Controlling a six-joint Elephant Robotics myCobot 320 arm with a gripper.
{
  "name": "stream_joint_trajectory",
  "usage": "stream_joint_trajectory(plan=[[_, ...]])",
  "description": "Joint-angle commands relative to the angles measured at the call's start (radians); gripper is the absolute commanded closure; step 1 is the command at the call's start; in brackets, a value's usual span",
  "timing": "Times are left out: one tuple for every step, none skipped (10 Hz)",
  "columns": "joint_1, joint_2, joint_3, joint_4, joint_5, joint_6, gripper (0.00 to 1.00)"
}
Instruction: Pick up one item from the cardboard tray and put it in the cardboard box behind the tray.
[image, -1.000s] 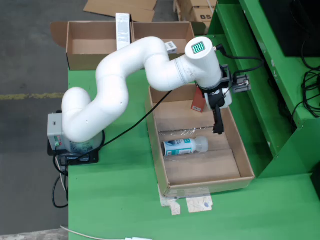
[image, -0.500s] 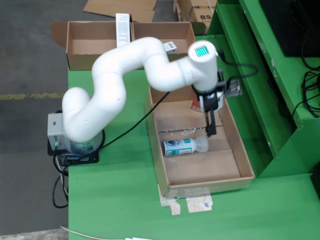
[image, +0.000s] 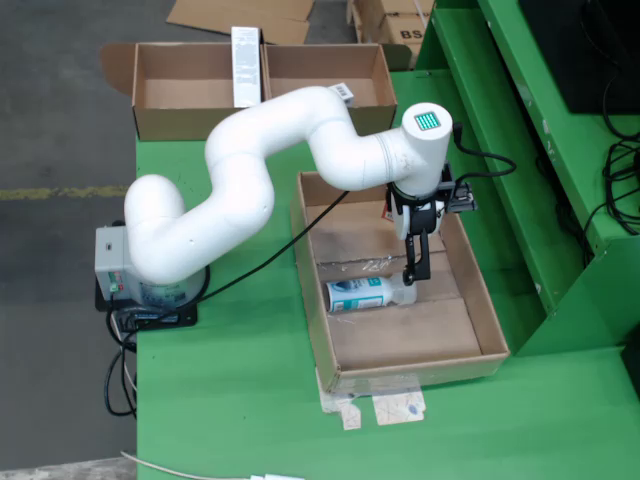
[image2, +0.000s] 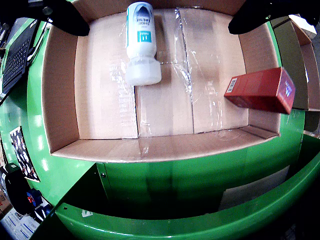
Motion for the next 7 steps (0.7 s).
stream_joint_trajectory(plan=[[0.014, -0.326, 0.336, 0.111, -0.007, 0.01, 0.0], [0.014, -0.326, 0.336, 0.111, -0.007, 0.01, 0.0], [0.017, -0.338, 0.336, 0.109, -0.003, 0.014, 0.0], [0.019, -0.351, 0.336, 0.102, 0.003, 0.016, 0.0], [0.02, -0.368, 0.336, 0.1, 0.008, 0.013, 0.0], [0.02, -0.368, 0.336, 0.1, 0.008, 0.013, 0.0], [0.018, -0.388, 0.336, 0.096, 0.012, 0.014, 0.0]])
